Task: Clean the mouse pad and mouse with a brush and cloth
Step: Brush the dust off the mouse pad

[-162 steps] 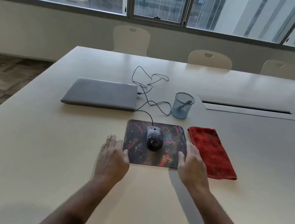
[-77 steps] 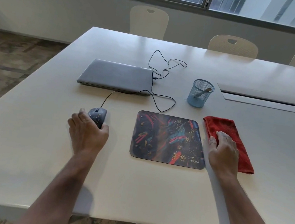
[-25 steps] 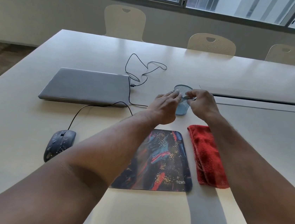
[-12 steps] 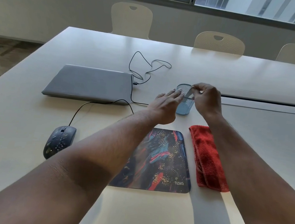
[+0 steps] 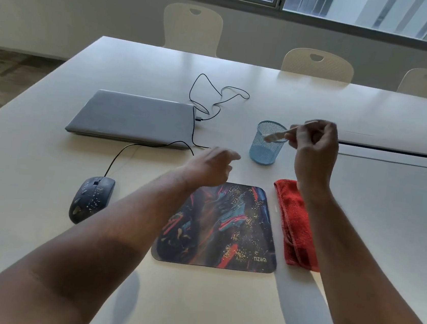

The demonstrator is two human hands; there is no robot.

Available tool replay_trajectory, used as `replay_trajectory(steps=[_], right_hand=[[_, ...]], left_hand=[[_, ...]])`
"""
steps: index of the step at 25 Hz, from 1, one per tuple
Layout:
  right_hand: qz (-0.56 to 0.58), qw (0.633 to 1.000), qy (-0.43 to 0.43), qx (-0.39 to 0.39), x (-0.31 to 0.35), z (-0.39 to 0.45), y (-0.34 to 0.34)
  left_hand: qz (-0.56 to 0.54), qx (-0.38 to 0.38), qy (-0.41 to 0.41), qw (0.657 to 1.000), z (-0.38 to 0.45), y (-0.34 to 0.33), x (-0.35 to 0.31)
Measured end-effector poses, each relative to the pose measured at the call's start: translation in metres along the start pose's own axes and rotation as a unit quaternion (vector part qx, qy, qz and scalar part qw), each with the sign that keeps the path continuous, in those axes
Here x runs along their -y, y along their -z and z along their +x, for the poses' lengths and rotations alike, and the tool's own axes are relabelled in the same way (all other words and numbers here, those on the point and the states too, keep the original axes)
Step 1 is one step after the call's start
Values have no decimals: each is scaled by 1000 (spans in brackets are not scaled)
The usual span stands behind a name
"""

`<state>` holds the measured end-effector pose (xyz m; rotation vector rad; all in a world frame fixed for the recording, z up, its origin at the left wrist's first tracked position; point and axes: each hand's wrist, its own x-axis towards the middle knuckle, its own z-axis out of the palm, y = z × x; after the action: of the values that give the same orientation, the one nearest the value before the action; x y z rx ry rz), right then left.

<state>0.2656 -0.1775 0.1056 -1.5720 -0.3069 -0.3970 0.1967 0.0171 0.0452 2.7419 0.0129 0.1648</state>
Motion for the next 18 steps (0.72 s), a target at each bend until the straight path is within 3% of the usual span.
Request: replay_trajectory(steps=[4, 9, 18], right_hand=[[-48, 997, -40, 47, -14, -49, 5], [-61, 988, -81, 112, -25, -91, 7], [-180, 952, -72, 235, -15, -95, -9]], left_hand=[[12, -2, 3, 1000, -25, 3, 3], [29, 49, 9, 998, -54, 0, 3], [65, 74, -17, 995, -60, -8, 6]])
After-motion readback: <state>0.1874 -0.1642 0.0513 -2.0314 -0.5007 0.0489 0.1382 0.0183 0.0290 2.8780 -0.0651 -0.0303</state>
